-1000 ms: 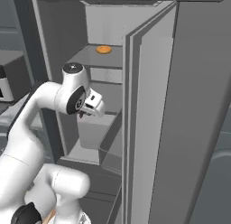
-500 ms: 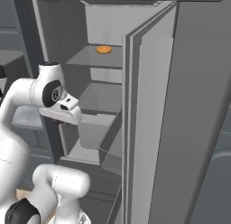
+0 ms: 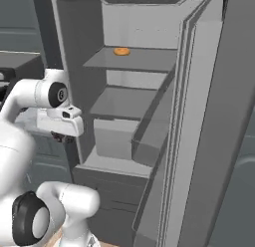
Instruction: Take the fish from the fridge and place it on the digital scale on the counter by the fridge. Wait a few seconds for a reading, then move it to the plate on the dining counter.
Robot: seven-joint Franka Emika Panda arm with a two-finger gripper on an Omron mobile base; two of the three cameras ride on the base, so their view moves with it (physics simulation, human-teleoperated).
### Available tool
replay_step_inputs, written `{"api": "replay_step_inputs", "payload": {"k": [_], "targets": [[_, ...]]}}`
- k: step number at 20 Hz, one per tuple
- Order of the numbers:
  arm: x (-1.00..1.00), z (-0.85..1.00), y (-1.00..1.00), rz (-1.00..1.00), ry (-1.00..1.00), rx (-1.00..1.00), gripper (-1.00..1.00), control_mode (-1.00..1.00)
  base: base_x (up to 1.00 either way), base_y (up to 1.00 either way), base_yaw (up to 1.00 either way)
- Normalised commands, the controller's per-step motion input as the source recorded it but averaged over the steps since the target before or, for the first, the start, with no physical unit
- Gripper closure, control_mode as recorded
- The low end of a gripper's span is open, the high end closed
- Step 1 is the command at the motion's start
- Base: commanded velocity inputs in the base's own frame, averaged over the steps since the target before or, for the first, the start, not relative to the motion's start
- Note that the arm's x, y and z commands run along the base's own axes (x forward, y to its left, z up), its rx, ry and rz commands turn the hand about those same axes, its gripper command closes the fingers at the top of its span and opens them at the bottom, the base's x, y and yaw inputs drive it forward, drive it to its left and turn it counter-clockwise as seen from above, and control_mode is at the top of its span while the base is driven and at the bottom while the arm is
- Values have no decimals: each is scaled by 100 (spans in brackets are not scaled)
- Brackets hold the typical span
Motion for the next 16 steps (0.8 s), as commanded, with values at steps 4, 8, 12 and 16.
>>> {"api": "replay_step_inputs", "payload": {"k": [4, 8, 12, 16], "targets": [[0, 0, 0, 0, 0, 0, 100, 100, -100, 78, 0], [0, 0, 0, 0, 0, 0, 100, 100, -79, 99, 0], [0, 0, 0, 0, 0, 0, 100, 100, 4, 100, 0], [0, 0, 0, 0, 0, 0, 100, 100, 40, 100, 0]]}}
